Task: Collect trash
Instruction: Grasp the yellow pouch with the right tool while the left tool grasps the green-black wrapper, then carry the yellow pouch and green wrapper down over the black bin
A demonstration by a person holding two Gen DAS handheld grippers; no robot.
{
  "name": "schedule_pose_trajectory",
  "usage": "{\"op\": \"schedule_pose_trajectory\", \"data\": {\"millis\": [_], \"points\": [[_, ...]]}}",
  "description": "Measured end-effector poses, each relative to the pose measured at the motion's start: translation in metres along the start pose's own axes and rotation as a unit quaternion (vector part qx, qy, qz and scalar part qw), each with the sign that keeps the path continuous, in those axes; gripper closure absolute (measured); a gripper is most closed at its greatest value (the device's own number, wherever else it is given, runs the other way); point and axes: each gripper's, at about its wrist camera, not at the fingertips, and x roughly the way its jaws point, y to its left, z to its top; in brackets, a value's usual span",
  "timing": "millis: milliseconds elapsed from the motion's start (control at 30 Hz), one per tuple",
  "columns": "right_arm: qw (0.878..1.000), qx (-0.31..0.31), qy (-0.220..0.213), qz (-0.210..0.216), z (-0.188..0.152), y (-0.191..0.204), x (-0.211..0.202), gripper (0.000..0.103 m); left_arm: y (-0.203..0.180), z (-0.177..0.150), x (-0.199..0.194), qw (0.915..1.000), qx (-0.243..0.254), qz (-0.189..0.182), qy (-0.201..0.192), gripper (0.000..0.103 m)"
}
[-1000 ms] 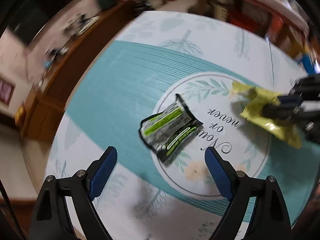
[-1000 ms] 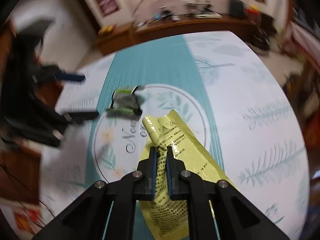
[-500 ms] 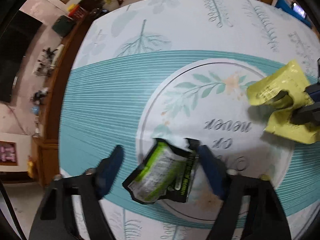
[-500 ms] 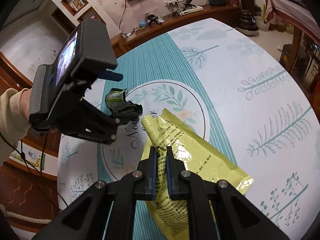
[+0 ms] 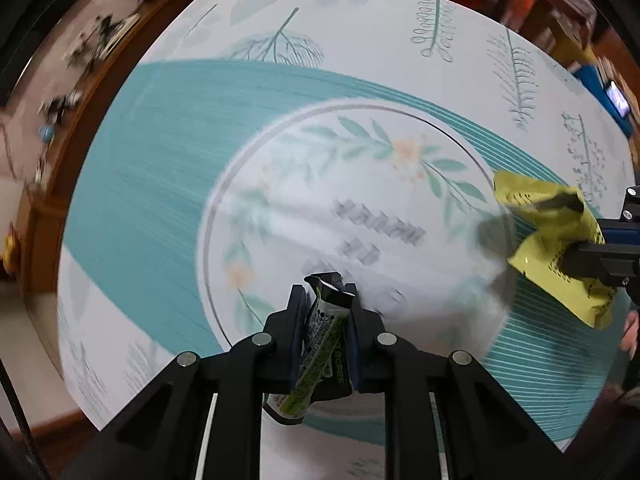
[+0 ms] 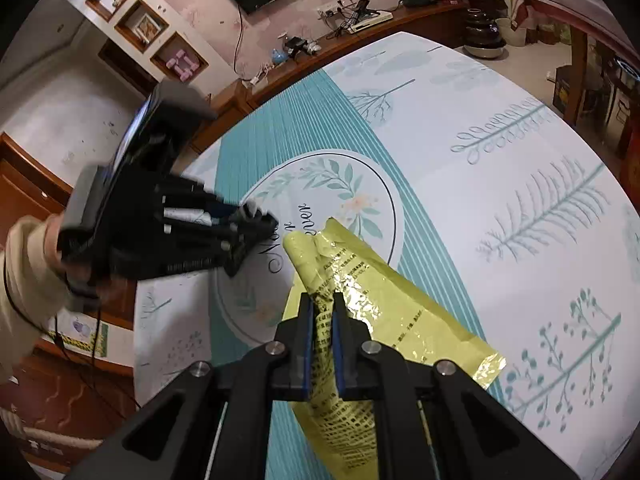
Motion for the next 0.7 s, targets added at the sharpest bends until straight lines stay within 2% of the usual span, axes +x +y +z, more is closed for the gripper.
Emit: {"op": "schedule_pose_trajectory", "data": {"millis": [133,267,433,533,700], "points": [[1.000,0.015,-0.008,0.014,-0.011,-0.004,-0.015,0.095,-0.016,-0.018,-0.014,0.9983,-0.052,-0.025,-0.005,0.097],[0.999,0.034,-0.012,0.041,-0.026,-0.011,-0.036,0.095,-0.036,-0.041,-0.034,0.9924,-0.111,-0.046,-0.030,0.098],[0.996,0.038,-0.016,0.076,-0.046,-0.013,-0.061,0.095,-0.061,-0.080,-0.063,0.9747,-0.197,-0.089,-0.057,0.098],[0.994,0.022,-0.015,0.102,-0.060,-0.009,-0.080,0.095,-0.082,-0.110,-0.089,0.9611,-0.242,-0.109,-0.076,0.098],[0.989,-0.006,-0.007,0.146,-0.084,-0.006,-0.115,0.095,-0.146,-0.144,-0.129,0.9447,-0.293,-0.102,-0.106,0.098]]}}
